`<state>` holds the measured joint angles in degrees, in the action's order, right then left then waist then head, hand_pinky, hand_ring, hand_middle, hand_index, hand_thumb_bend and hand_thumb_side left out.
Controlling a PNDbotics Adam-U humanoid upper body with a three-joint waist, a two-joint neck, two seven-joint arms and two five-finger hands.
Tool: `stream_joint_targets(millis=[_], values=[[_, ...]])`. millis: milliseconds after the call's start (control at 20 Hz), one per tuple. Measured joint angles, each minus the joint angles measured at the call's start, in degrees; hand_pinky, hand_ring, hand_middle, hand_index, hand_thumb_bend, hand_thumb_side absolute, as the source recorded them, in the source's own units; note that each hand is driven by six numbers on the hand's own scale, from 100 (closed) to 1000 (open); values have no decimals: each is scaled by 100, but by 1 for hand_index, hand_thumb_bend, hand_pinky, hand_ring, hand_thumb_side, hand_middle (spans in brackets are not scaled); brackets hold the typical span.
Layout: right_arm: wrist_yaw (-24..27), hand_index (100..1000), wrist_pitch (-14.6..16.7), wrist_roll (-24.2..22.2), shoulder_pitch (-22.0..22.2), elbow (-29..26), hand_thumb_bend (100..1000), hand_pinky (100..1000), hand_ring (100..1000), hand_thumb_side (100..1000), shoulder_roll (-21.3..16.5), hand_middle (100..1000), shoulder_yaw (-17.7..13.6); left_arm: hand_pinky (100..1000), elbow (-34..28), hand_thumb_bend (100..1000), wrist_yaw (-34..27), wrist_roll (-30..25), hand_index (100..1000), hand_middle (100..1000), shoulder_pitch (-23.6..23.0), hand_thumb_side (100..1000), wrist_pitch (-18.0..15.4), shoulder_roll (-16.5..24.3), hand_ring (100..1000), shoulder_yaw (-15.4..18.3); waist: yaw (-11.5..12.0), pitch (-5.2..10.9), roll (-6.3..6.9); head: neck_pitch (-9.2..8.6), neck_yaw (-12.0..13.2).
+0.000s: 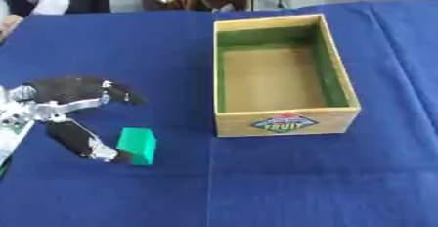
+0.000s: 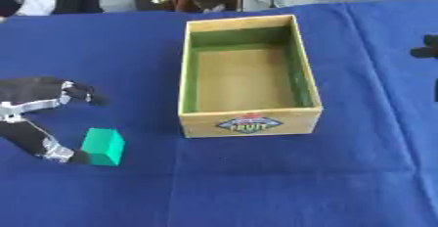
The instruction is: Pick up objects on the table and place them in the box.
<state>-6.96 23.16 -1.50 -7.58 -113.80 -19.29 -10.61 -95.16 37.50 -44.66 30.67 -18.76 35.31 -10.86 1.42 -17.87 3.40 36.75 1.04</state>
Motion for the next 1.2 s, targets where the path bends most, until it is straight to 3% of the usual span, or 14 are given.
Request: stream_joint_targets(millis=[600,1200], values=[[7,873,0,-8,-3,0,100,965,923,819,3,700,0,779,168,708,587,18,898,746,-68,764,-18,-320,785,-27,-8,-5,-34,0,-16],[8,873,25,-40,-5,0,100,966,924,822,39,698,0,768,297,643,1344,270,874,707,-188,711,-270,-370,760,-152,-12,-35,-68,-1,-18]])
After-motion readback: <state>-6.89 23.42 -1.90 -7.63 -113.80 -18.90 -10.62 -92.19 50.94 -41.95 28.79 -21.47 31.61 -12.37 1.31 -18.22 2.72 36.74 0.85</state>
